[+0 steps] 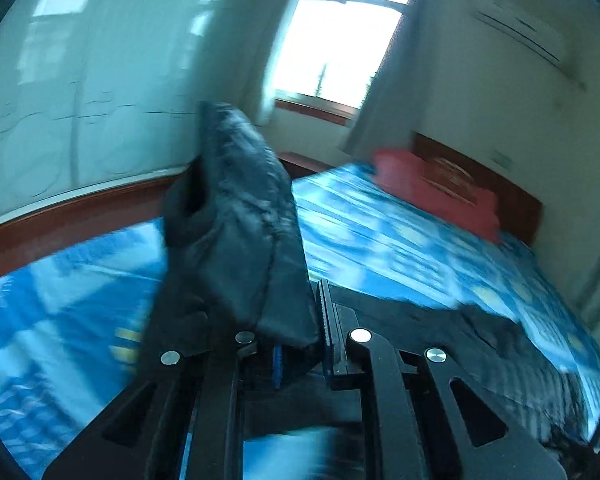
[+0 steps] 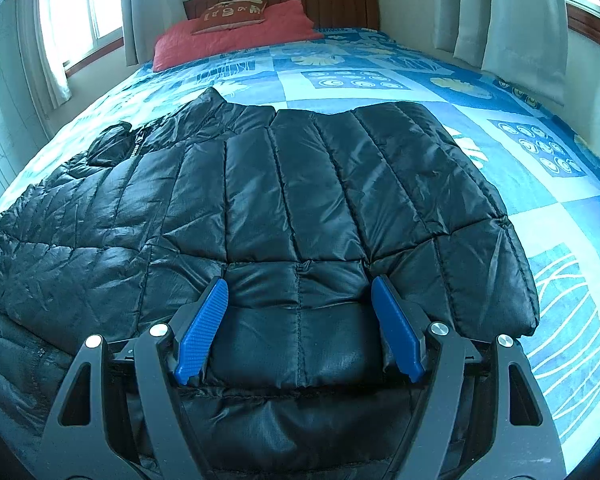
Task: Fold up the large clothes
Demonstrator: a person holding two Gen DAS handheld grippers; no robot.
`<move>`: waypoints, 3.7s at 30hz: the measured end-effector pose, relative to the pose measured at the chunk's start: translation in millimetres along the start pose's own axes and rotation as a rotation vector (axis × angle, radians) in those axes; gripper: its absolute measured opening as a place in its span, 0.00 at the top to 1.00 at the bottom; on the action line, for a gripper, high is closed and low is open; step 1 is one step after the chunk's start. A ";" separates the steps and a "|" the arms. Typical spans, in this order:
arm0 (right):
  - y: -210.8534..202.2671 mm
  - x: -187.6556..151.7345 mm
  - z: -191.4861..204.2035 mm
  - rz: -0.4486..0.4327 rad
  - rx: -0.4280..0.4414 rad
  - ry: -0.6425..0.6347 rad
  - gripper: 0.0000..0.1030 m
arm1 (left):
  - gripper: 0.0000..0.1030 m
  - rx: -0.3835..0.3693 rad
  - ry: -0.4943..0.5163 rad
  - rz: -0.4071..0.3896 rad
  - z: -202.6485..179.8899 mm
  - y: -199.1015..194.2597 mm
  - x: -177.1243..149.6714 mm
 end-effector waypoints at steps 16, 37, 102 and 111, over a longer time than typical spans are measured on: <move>-0.2 -0.5 1.9 -0.005 0.002 0.008 0.28 | 0.86 -0.119 0.339 0.307 -152.3 35.6 -167.0; -44.4 29.0 46.7 -0.067 0.098 0.029 0.27 | 0.31 -0.172 0.385 0.303 -142.3 -12.6 -156.0; 11.5 98.0 72.3 -0.070 0.106 -0.080 0.41 | 0.30 0.126 0.335 0.277 -82.9 129.9 -56.1; 49.3 105.2 130.8 -0.005 0.159 -0.184 0.39 | 0.26 0.160 0.377 0.416 -86.4 184.0 -94.3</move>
Point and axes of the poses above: each gripper's, at about its wrist camera, not at the fingertips, and y roughly the way its jaws point, z to its left, x to its top, the point moved 4 cm from there along y, roughly the way its jaws point, and after that the axes turned 15 degrees about -y, right-handed, at the moved point
